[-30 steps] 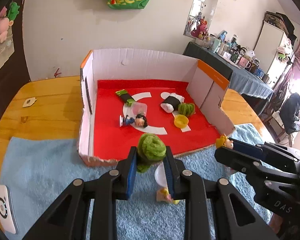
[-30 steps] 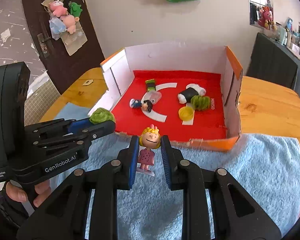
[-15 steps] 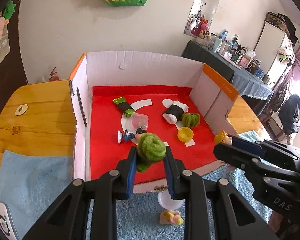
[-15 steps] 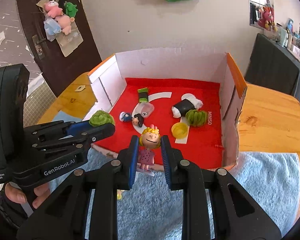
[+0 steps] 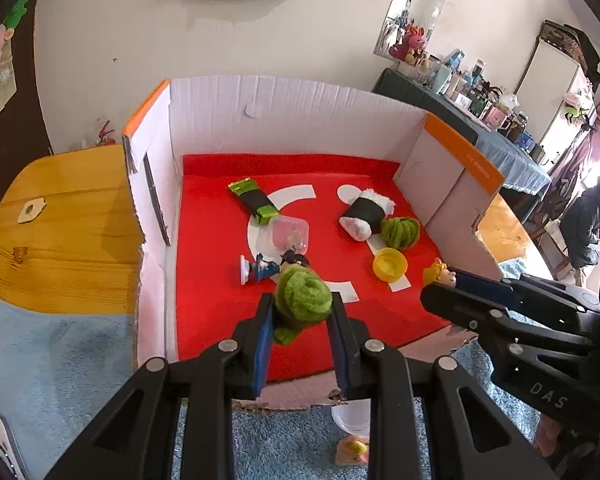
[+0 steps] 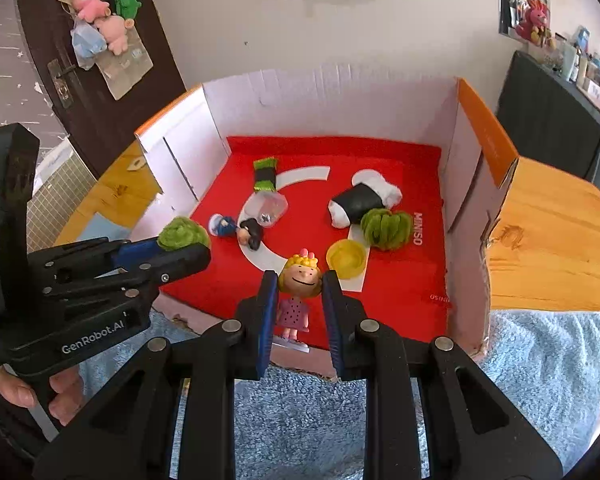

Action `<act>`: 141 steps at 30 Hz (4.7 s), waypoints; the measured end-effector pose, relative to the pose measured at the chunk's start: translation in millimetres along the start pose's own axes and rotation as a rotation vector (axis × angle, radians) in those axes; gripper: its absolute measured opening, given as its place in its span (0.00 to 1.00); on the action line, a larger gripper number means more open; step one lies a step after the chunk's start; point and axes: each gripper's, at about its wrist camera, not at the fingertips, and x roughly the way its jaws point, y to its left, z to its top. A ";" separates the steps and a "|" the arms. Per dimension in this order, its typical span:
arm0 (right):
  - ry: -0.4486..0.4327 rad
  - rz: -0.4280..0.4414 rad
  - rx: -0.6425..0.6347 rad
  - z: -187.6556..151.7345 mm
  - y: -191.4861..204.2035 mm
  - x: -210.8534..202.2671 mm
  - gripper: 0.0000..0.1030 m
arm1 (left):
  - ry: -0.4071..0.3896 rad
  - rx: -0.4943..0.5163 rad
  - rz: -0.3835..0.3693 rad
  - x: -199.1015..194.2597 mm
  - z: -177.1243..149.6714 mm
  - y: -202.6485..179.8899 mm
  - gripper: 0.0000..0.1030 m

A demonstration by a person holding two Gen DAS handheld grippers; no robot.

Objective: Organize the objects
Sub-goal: 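Lift the green toy and girl figurine and carry both over the box, then lower both held toys onto the red floor of the box, then open both grippers to release the green toy and girl figurine, then withdraw both grippers back toward the clear lid and yellow figurine on the towel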

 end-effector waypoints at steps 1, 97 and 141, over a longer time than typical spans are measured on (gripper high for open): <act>0.006 0.000 0.001 -0.8 -0.7 1.6 0.21 | 0.004 0.000 0.000 1.3 -0.6 0.1 0.26; 0.059 -0.027 0.065 4.2 -29.4 35.2 0.47 | 0.025 -0.006 0.041 27.9 11.6 9.6 0.57; -0.066 -0.058 0.053 -40.6 -3.5 -50.5 0.79 | -0.051 -0.032 0.053 -40.6 -33.6 -2.1 0.78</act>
